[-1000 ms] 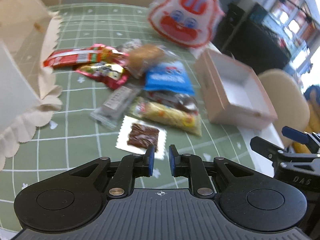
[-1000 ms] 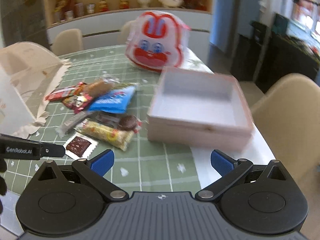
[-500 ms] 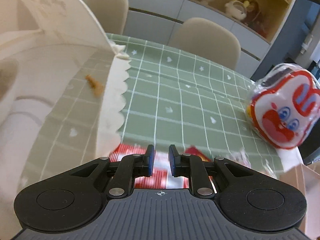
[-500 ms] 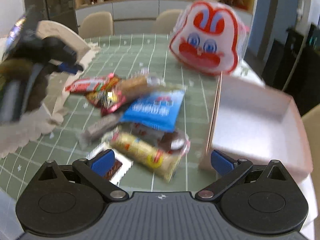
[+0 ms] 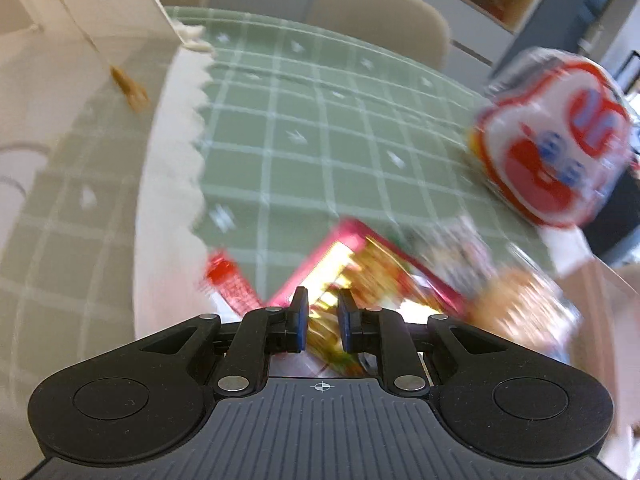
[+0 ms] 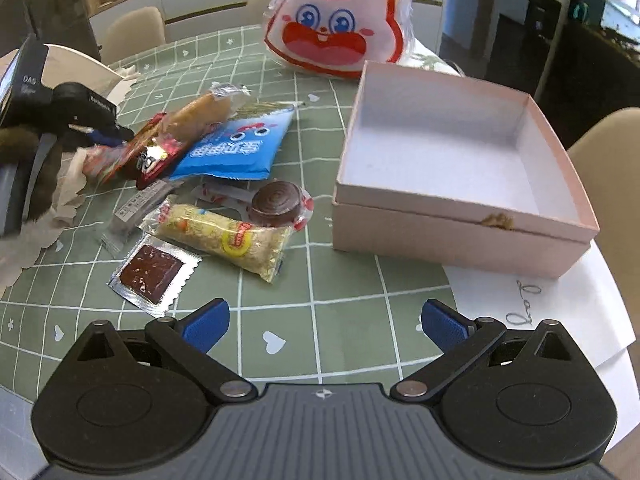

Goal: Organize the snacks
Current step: 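Reach the left tool toward the red spicy strip packet, then close the left tool on the red spicy strip packet and lift it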

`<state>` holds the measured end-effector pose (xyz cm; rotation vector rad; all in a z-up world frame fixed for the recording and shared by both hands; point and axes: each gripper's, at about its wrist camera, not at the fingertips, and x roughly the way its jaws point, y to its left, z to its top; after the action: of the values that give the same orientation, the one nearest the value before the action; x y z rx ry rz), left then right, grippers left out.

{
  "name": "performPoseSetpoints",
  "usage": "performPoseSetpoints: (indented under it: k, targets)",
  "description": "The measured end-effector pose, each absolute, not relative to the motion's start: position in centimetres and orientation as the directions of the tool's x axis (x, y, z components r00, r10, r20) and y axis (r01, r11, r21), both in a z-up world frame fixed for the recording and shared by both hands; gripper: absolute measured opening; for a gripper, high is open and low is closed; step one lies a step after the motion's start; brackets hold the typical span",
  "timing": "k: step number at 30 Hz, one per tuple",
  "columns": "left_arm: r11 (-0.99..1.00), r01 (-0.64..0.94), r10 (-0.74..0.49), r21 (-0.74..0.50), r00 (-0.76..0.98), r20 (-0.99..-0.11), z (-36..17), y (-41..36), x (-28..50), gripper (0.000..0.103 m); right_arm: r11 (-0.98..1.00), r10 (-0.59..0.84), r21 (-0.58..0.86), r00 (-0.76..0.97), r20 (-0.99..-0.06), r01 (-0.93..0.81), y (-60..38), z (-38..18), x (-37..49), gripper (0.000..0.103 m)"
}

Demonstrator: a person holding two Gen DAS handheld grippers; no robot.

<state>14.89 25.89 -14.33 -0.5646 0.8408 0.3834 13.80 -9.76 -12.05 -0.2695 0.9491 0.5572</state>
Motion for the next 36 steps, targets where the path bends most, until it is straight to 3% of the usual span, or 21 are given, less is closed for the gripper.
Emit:
performPoseSetpoints:
  k: [7,11,13,19,24,26,27,30,36]
  targets:
    - [0.761,-0.465,-0.073,-0.453,0.632,-0.771,-14.4,21.4,8.6,0.018,0.732,0.439,0.036,0.431,-0.789,-0.681,-7.7,-10.5,12.7,0.103]
    - [0.753,-0.517,0.018,-0.407,0.634,-0.773,-12.8,19.6,2.2,0.019,0.632,0.515,0.037,0.383,-0.767,-0.774,-3.9,-10.3,12.1,0.102]
    - [0.753,-0.561,0.076,-0.344,0.593,-0.802,-12.6,19.3,-0.8,0.019,0.567,0.560,0.050,0.341,-0.755,-0.822,-1.0,-10.4,12.0,0.091]
    - [0.712,-0.618,0.075,-0.334,0.539,-0.839,-12.9,20.0,-6.4,0.019,0.414,0.642,0.042,0.259,-0.722,-0.909,9.0,-13.1,12.1,0.077]
    - [0.685,-0.634,0.077,-0.360,0.554,-0.829,-12.3,20.6,-9.9,0.019,0.368,0.636,-0.007,0.257,-0.728,-0.930,13.8,-16.1,11.8,0.076]
    - [0.679,-0.639,0.082,-0.361,0.555,-0.828,-12.3,20.9,-10.2,0.019,0.355,0.647,0.022,0.229,-0.727,-0.935,14.3,-16.4,11.7,0.067]
    - [0.674,-0.644,0.084,-0.361,0.553,-0.829,-12.4,21.1,-10.1,0.019,0.351,0.647,0.029,0.220,-0.730,-0.936,14.4,-16.2,11.6,0.055]
    - [0.656,-0.650,0.073,-0.383,0.559,-0.826,-12.8,21.6,-9.6,0.019,0.356,0.616,0.034,0.207,-0.760,-0.934,13.8,-15.5,11.3,0.050]
    - [0.676,-0.600,0.005,-0.427,0.583,-0.812,-13.1,20.8,-7.0,0.019,0.430,0.587,0.055,0.233,-0.775,-0.901,7.9,-12.9,10.3,0.048]
